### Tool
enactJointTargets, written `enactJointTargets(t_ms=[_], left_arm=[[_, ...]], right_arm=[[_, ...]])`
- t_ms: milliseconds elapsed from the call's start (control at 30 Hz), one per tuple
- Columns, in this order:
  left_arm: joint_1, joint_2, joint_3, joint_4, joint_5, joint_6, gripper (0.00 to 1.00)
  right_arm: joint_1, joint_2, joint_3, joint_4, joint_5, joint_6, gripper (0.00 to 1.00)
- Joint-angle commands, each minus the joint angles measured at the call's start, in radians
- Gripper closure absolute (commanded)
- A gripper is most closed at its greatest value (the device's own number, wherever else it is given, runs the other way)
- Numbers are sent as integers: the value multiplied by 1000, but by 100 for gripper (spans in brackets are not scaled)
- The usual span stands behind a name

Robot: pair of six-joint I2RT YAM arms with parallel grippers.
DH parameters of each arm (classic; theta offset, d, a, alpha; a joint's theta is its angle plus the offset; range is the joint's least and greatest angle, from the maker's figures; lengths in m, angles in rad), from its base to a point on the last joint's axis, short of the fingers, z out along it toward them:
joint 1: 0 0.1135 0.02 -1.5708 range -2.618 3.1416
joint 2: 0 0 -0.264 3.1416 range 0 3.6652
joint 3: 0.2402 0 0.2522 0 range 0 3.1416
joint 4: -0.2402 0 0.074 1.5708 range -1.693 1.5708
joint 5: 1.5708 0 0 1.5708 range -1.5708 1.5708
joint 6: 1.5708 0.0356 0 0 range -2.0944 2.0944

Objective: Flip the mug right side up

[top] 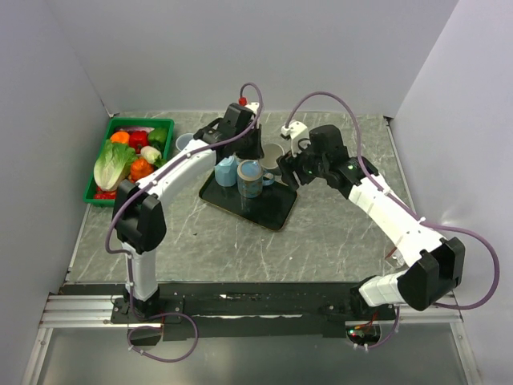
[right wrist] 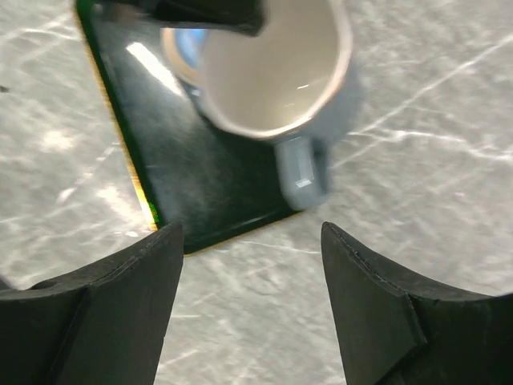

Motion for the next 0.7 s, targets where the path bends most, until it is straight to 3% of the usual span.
enactJointTargets(t_ms=[0, 167, 400, 667], left_arm=[[-7, -154, 49, 24, 100, -1, 99], [-7, -199, 27, 12, 137, 19, 99], [-7, -213, 27, 10, 195, 35, 99], [-7, -220, 9, -4, 171, 49, 99]], right_arm=[[10, 12, 35, 37, 107, -94, 26], [24, 52, 65, -20, 115, -129, 28], [50, 44, 68, 31, 116, -126, 34], [75, 20, 79, 51, 148, -143, 42]])
